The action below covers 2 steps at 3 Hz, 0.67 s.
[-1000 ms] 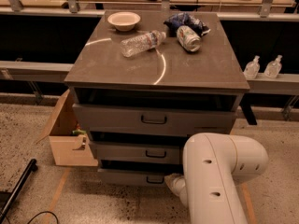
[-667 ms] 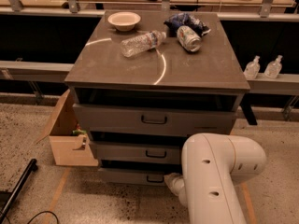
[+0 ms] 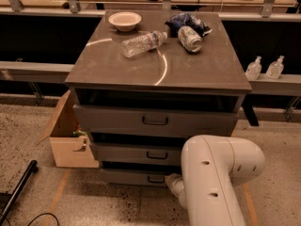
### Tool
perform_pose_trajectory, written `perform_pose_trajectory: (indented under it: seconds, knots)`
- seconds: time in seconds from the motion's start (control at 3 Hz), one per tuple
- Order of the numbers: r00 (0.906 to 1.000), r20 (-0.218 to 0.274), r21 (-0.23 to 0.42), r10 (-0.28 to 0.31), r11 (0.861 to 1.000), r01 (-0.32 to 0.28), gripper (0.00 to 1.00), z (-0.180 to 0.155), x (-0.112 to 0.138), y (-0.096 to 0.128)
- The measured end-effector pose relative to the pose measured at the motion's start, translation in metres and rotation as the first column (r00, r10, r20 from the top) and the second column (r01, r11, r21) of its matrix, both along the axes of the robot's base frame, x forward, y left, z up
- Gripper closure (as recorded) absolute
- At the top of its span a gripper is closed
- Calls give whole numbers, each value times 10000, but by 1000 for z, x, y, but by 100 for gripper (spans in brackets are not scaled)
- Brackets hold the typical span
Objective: Close bottom drawer
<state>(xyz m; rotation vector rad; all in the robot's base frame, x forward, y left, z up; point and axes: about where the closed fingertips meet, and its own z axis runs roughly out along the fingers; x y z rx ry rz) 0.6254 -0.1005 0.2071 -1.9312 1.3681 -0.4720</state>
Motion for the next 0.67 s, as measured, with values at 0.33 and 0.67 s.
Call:
perform_pose_trajectory:
  seconds: [0.33, 0.67]
  knots:
    - [9983, -556, 118, 182, 9998, -175, 100, 22, -27, -25]
    - [9943, -1069, 226, 39, 9997, -15, 100, 52, -58, -52]
